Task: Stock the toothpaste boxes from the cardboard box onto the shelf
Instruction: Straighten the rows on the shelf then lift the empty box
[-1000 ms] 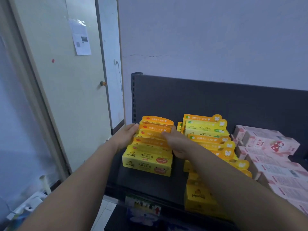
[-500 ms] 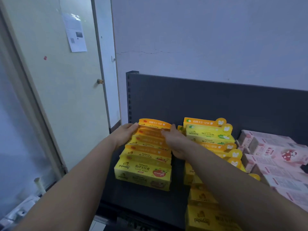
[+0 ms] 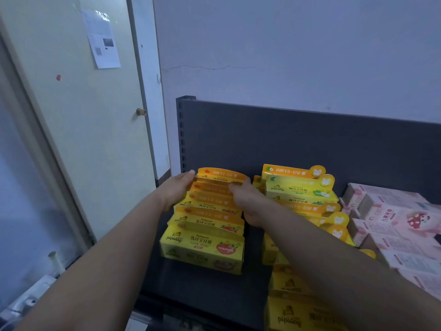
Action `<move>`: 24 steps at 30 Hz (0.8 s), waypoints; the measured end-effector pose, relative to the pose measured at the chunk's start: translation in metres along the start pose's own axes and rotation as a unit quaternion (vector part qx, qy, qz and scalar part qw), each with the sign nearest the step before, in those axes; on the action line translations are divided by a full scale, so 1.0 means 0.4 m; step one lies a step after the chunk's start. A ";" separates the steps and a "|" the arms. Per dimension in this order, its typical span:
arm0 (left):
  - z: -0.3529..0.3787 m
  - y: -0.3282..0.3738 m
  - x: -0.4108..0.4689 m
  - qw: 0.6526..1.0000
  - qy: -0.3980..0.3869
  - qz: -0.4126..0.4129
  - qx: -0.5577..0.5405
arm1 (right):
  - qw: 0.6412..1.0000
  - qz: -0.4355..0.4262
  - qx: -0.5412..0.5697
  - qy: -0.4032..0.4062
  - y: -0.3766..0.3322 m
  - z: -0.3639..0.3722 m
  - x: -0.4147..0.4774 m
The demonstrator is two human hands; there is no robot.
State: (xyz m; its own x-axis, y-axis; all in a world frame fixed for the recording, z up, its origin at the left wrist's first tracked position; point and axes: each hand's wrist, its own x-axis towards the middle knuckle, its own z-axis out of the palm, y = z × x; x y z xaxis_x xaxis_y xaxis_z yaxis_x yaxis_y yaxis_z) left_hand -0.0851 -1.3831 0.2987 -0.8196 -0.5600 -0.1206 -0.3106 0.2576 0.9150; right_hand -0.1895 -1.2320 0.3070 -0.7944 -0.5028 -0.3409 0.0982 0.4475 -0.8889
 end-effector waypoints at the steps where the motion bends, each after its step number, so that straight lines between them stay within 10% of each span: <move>1: -0.005 0.000 -0.011 1.000 0.002 -0.001 -0.001 | 1.000 0.002 0.004 0.005 0.002 -0.005 -0.006; 24: -0.019 -0.046 -0.277 1.000 0.014 -0.005 -0.012 | 0.989 0.064 0.126 -0.043 0.040 0.023 -0.299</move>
State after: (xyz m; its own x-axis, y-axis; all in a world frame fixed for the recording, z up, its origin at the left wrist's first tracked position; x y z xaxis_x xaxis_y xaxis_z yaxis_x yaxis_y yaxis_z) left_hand 0.0152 -1.3316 0.2980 -0.8025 -0.5847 -0.1189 -0.3066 0.2332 0.9228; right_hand -0.0874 -1.1716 0.3307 -0.7126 -0.5199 -0.4711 0.3500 0.3186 -0.8809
